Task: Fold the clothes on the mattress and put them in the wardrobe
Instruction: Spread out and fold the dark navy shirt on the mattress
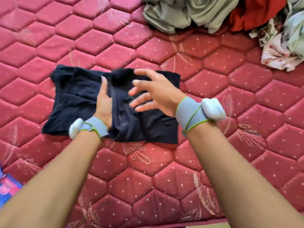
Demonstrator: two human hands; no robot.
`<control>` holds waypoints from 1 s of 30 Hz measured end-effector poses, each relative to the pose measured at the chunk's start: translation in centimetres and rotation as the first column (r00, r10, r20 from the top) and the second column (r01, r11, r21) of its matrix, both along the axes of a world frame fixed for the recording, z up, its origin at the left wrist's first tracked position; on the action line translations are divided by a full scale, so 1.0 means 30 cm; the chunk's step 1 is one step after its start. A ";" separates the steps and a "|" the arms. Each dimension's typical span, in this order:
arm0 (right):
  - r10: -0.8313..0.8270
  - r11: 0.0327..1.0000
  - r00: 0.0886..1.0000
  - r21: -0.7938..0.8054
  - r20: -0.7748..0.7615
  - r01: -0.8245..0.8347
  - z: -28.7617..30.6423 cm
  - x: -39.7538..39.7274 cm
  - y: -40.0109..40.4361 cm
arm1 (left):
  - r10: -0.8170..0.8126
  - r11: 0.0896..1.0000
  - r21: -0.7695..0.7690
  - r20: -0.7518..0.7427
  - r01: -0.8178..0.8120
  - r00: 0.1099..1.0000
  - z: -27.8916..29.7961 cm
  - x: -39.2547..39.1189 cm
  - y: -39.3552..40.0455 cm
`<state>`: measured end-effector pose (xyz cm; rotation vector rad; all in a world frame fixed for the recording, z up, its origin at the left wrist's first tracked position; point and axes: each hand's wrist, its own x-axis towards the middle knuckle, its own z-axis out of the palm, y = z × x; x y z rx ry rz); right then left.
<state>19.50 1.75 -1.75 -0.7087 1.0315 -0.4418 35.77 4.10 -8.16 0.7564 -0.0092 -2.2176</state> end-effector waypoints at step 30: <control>-0.343 0.910 0.803 -0.384 -0.487 0.155 -0.118 0.231 0.087 | 0.200 0.933 -0.318 0.845 0.167 0.496 0.019 0.222 0.038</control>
